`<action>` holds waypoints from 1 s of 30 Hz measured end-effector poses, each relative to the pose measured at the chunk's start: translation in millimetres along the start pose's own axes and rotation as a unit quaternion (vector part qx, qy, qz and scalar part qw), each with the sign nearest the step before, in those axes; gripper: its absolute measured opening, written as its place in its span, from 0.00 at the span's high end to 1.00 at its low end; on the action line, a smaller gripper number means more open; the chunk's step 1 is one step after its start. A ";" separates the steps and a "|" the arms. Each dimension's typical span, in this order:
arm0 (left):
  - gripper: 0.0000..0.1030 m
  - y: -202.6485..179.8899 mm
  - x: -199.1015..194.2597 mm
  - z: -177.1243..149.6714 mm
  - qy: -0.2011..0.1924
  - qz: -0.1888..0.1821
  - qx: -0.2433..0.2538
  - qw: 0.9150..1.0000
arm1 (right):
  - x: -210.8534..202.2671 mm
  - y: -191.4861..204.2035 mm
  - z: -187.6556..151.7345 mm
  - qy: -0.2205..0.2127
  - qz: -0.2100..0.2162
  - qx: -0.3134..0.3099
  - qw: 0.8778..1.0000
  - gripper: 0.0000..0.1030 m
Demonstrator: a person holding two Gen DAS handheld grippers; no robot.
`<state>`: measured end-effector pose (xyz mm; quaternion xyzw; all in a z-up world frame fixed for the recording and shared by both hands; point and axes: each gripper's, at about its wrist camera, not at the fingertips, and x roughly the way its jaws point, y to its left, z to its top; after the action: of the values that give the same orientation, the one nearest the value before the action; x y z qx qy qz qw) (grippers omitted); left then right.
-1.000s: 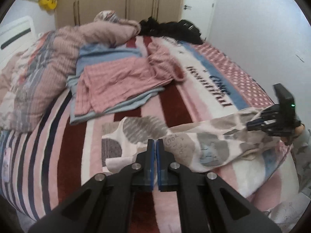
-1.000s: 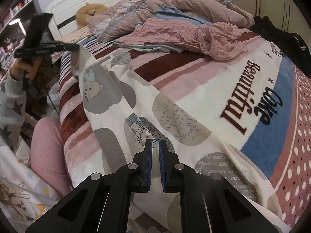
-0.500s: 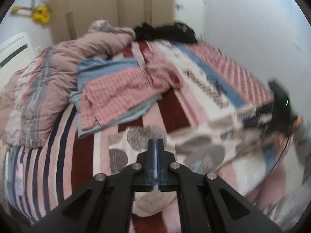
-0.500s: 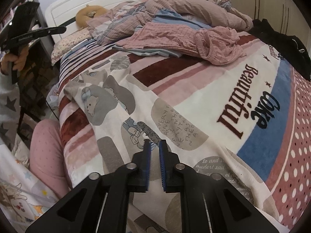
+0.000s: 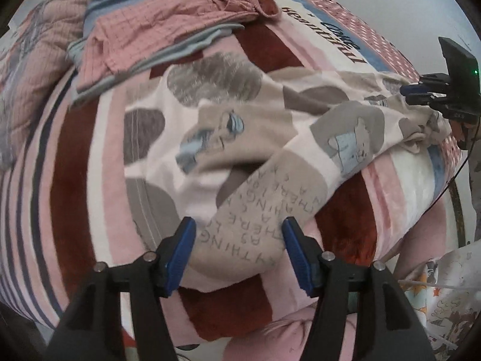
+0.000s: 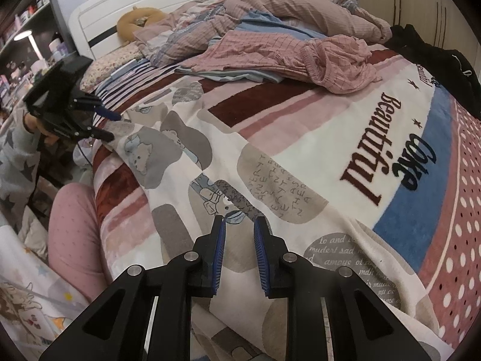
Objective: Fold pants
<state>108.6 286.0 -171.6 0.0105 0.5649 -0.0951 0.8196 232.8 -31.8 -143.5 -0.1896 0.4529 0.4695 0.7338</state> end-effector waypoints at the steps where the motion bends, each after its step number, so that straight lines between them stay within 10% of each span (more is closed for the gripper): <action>1: 0.40 -0.8 1.3 -4.6 -0.002 0.008 0.000 1.000 | 1.1 0.1 -0.1 0.001 0.002 0.001 1.000 0.85; 17: 0.88 -21.7 -8.9 -22.1 -0.039 0.005 0.006 0.999 | 5.4 7.2 1.4 0.001 0.001 -0.001 1.000 0.85; 30: 0.96 -29.6 -7.4 -17.0 -0.066 0.037 -0.022 0.997 | 7.5 11.0 -1.0 0.002 0.006 -0.001 1.000 0.85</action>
<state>85.4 260.1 -168.2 0.0073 0.5109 -0.0532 0.8579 223.9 -23.2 -148.7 -0.1888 0.4549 0.4736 0.7301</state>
